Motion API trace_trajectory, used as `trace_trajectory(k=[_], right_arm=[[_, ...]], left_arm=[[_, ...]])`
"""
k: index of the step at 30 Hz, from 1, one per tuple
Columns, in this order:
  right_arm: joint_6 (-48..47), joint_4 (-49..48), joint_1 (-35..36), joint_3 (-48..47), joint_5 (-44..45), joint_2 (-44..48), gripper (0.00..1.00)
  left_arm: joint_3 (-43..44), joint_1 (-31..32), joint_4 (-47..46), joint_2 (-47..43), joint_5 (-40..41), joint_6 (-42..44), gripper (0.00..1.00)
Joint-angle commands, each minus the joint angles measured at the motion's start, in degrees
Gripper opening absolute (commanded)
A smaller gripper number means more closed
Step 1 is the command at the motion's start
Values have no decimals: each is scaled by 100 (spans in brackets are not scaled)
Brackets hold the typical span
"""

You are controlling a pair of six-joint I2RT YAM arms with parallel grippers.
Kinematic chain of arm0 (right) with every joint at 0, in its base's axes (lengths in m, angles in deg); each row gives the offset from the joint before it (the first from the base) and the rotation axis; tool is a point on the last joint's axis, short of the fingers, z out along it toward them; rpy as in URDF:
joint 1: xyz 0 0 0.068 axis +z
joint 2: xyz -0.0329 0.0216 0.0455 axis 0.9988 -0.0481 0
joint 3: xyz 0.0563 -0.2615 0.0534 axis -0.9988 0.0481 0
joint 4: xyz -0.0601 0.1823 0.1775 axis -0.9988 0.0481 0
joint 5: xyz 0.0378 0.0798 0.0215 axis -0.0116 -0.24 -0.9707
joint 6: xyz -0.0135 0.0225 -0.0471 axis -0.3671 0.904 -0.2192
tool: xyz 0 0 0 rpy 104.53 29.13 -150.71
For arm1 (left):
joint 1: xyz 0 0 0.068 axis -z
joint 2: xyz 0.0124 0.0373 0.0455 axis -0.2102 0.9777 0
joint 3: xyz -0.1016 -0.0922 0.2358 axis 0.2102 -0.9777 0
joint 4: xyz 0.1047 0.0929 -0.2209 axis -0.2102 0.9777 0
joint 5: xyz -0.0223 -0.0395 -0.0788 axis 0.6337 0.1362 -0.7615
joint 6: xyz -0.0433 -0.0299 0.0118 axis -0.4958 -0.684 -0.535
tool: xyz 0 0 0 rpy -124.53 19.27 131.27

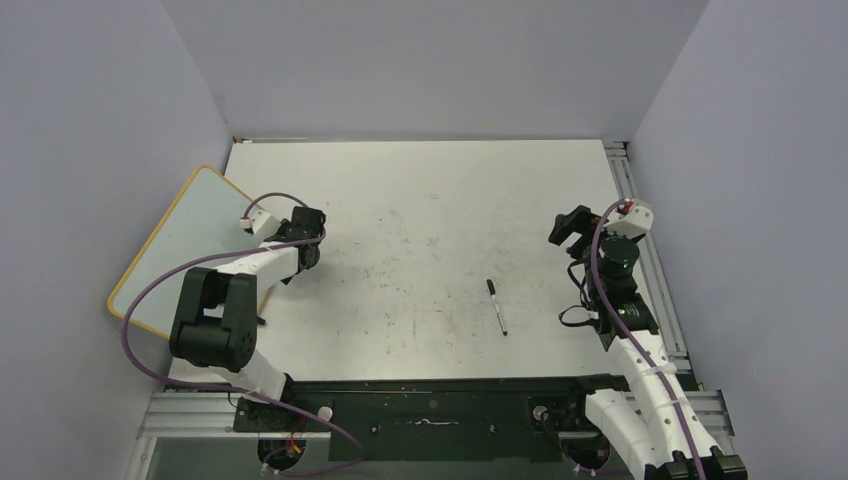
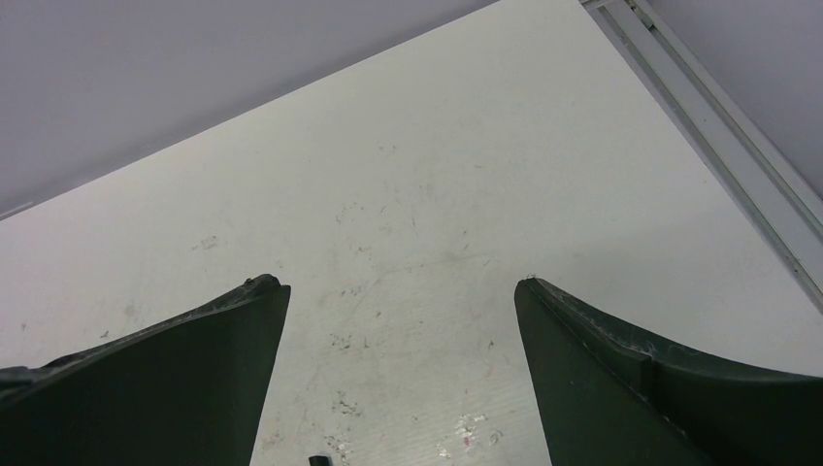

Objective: Write a sentence on the whiteboard
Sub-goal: Move the whiteboard to the center of the board.

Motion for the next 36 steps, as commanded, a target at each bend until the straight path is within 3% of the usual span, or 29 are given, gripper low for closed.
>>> trace_trajectory(k=[1,24,36], right_arm=[[9,-408,4,-95,-53,-79,90],[-19,-410,6,-67,-127,-125,90],[-67,-399,13,-49,-94,-116,90]], left_arm=[[178,-46,-47,72,213,-252,61],[854,-352,576,851,85,-694,48],[746,-387,558,766,90,-806,24]])
